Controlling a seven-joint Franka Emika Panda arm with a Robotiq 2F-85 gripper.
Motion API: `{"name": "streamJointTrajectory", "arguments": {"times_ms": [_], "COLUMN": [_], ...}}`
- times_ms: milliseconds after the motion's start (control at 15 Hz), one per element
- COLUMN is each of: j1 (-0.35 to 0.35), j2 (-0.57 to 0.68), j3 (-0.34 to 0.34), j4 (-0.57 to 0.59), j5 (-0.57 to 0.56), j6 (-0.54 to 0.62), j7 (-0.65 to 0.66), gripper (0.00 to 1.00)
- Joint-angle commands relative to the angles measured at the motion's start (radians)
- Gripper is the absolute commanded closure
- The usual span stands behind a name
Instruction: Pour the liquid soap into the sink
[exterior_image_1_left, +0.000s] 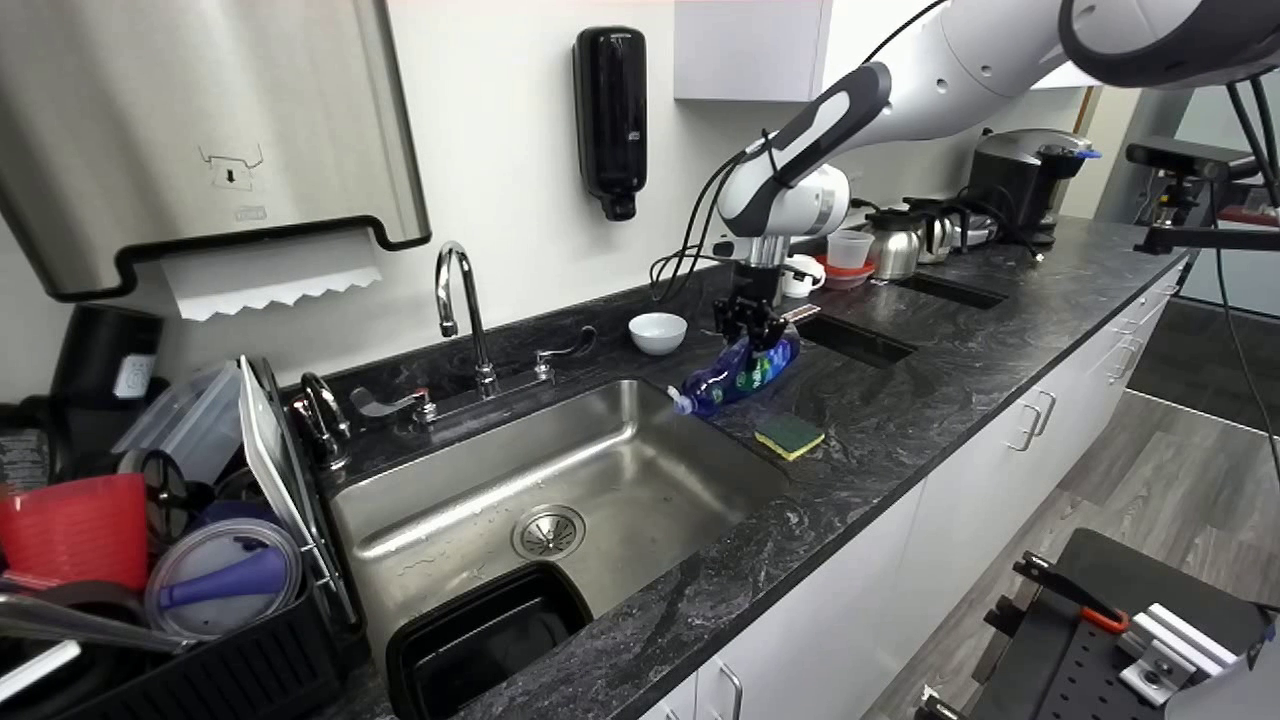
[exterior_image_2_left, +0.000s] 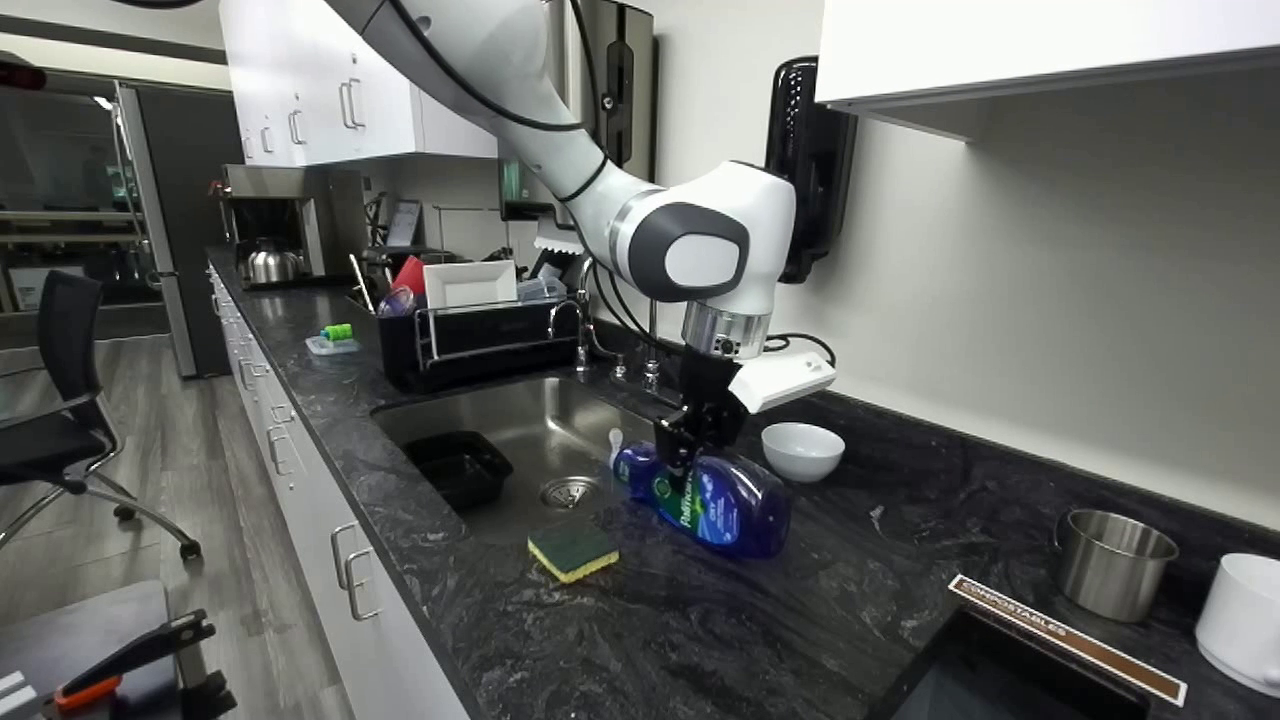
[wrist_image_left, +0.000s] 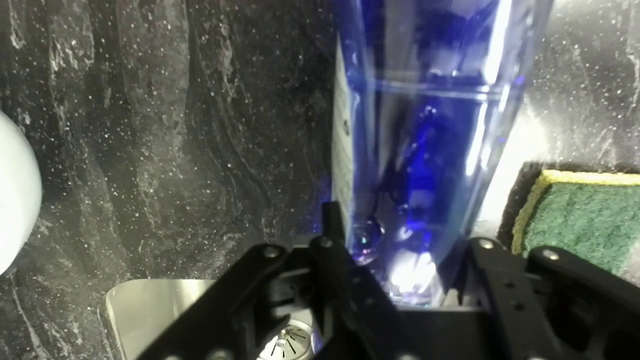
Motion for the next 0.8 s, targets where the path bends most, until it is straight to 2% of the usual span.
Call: {"name": "streamJointTrajectory", "arguments": {"times_ms": [0,733], "j1": [-0.021,-0.057], "j2": [-0.025,-0.026], "j3": [0.011,0.019], "j4": [-0.042,-0.046], "j5": [-0.004,0.024], "j6": [0.032,0.027], "j7": [0.007,-0.008], "gripper": [0.8,0.8]}}
